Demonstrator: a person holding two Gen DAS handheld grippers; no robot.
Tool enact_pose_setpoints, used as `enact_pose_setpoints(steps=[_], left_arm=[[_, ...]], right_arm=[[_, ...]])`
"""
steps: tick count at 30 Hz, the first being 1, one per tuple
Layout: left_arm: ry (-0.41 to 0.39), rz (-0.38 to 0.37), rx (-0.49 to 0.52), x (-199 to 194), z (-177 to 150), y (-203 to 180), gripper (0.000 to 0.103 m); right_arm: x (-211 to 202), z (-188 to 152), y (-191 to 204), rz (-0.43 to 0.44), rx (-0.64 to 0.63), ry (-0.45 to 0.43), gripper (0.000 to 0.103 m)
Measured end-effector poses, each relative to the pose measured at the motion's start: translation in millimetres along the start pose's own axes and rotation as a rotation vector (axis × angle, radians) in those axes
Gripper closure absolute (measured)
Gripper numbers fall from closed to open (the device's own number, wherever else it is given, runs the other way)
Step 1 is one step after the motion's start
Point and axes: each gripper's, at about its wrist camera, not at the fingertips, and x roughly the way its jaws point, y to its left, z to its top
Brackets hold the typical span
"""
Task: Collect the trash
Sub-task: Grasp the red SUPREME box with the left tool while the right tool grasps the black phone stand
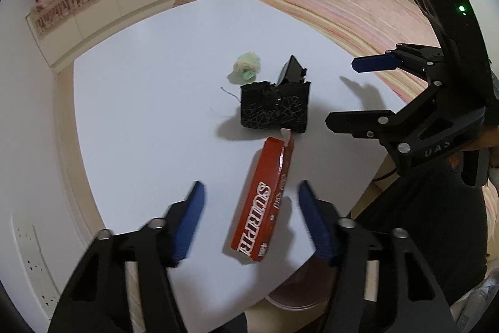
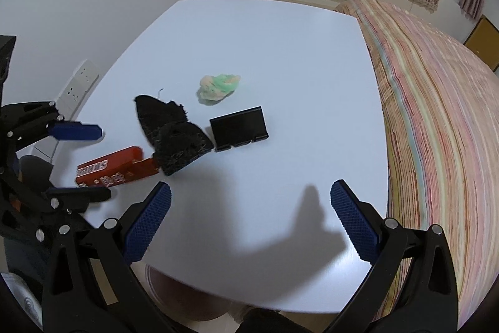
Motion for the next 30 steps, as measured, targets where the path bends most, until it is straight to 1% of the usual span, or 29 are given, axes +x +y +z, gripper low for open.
enact_pose_setpoints(steps=[1, 3, 6, 9, 14, 16, 21, 28, 30], left_arm=[[0.0, 0.002, 0.0, 0.6, 0.4, 1.0, 0.055], [0.006, 0.0, 0.0, 2.7, 1.3, 2.5, 0.065], [0.0, 0.007, 0.001, 3.1, 3.9, 6.2, 0.073], [-0.005, 0.005, -0.009, 4.5, 6.4, 9.6, 0.078], [-0.014, 0.003, -0.017, 7.4, 11.9, 14.5, 0.08], [-0.017, 0.003, -0.023, 8.7, 14.0, 16.5, 0.081], [-0.022, -0.001, -0.032, 8.2, 14.6, 19.2, 0.083], [-0.021, 0.0, -0.04, 5.7, 10.1, 19.7, 0.084], [-0.02, 0.001, -0.042, 5.7, 11.2, 20.5, 0.084]], right_arm=[[2.9, 1.8, -0.5, 0.0, -0.002, -0.001, 0.003], [8.1, 4.4, -1.1, 0.0, -0.006, -0.001, 0.003], [14.9, 9.6, -3.7, 0.004, -0.01, -0.008, 0.003], [17.7, 13.1, -2.9, 0.004, -0.02, -0.022, 0.003], [22.9, 20.1, -1.8, 0.017, -0.042, -0.039, 0.003], [24.3, 21.3, -1.0, 0.028, -0.048, -0.045, 0.005], [23.8, 22.5, 4.5, 0.057, -0.077, -0.062, 0.016], [18.9, 21.7, 9.7, 0.086, -0.108, -0.068, 0.034], [17.9, 21.4, 11.1, 0.091, -0.112, -0.069, 0.038]])
